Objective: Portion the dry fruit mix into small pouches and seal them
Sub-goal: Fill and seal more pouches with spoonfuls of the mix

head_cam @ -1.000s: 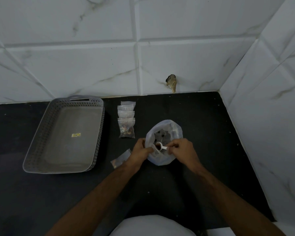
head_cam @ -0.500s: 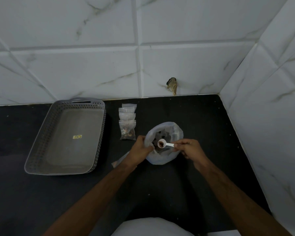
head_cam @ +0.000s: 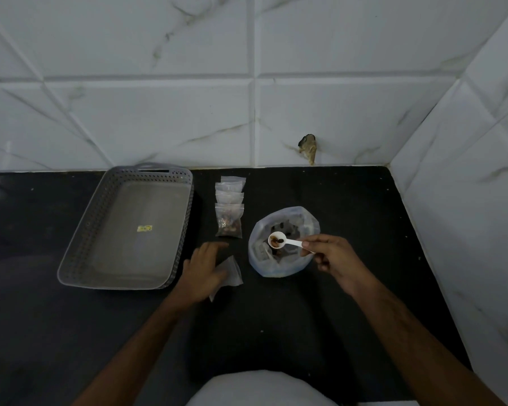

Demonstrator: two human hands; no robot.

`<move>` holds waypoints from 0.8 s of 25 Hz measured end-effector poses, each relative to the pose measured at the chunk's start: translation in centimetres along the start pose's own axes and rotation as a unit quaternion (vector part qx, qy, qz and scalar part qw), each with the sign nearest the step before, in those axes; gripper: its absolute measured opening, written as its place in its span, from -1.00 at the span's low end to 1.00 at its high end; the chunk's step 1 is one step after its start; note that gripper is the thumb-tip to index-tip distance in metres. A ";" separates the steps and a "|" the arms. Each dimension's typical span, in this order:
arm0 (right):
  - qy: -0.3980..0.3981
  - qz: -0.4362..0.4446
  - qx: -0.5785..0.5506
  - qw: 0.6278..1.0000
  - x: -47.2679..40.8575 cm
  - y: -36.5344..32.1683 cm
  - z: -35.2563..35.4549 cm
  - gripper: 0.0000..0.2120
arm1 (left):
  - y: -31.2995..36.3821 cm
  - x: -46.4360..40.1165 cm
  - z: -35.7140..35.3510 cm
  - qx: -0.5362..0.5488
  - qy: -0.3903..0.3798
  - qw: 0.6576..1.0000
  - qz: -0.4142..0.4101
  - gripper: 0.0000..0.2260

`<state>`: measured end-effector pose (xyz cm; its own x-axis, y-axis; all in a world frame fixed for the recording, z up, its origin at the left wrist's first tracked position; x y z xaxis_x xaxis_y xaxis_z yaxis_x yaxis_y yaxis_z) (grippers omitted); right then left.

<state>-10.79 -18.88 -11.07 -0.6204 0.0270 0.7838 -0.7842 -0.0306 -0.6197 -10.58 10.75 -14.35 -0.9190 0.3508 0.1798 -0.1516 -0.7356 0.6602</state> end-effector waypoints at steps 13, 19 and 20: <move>-0.044 0.033 0.024 0.998 2.8 -1.2 -4.0 -0.86 | -0.9 1.4 -2.2 0.090 0.041 0.993 -0.058 -0.69; -0.042 0.165 0.076 0.983 6.1 -4.7 -6.2 -0.87 | 3.5 0.9 0.5 0.166 0.123 0.968 -0.145 -0.73; -0.031 0.196 0.098 0.975 6.5 -5.3 -6.4 -0.87 | 4.1 0.6 0.9 0.170 0.135 0.964 -0.154 -0.70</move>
<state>-10.69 -12.15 -2.92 -0.8657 -0.0863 0.4931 -0.4669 -0.2164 -0.8574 -11.44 8.47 -10.91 -0.9179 0.3244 -0.2286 -0.3462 -0.3733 0.8607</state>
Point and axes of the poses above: each hand's wrist, its own x-axis away from the middle knuckle, its own z-axis out of the back of the hand, y = z × x, the point moved 7 cm from there along -x, towards the middle knuckle, and after that the axes turned 14 degrees about -z, right-handed, at the moved point
